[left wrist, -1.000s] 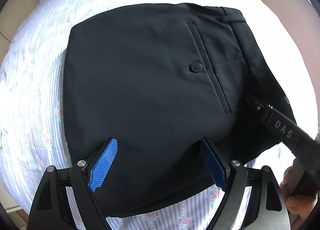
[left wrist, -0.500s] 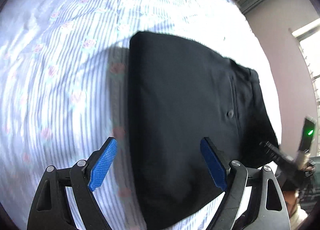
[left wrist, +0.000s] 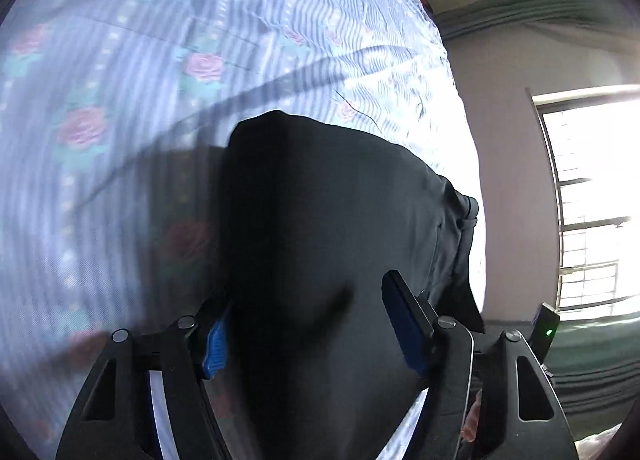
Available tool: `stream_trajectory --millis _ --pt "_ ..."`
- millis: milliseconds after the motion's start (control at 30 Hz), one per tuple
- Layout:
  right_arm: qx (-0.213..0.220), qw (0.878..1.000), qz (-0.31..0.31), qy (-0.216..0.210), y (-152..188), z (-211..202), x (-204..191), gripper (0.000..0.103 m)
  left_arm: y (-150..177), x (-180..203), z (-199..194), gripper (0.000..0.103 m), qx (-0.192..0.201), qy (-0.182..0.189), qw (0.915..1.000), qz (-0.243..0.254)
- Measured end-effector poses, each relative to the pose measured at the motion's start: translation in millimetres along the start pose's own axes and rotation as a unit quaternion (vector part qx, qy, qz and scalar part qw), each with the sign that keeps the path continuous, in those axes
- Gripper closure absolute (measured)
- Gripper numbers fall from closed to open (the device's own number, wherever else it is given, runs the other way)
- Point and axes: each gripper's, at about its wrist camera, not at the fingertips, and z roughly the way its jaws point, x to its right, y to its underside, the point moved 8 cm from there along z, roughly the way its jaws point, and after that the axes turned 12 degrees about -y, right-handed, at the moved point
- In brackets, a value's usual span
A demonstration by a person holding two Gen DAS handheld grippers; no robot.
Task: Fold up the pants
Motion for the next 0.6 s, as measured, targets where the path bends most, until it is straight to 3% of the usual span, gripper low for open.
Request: stream_trajectory --millis 333,500,600 --pt "-0.007 1.000 0.019 -0.023 -4 9 10 0.068 -16 32 29 0.039 -0.029 0.024 0.9993 0.002" --pt "-0.009 0.999 0.026 -0.035 -7 11 13 0.067 -13 34 29 0.074 -0.033 0.018 0.9992 -0.015" --pt "-0.001 0.999 0.019 -0.043 -6 -1 8 0.071 -6 45 12 0.081 -0.019 0.000 0.9998 -0.003"
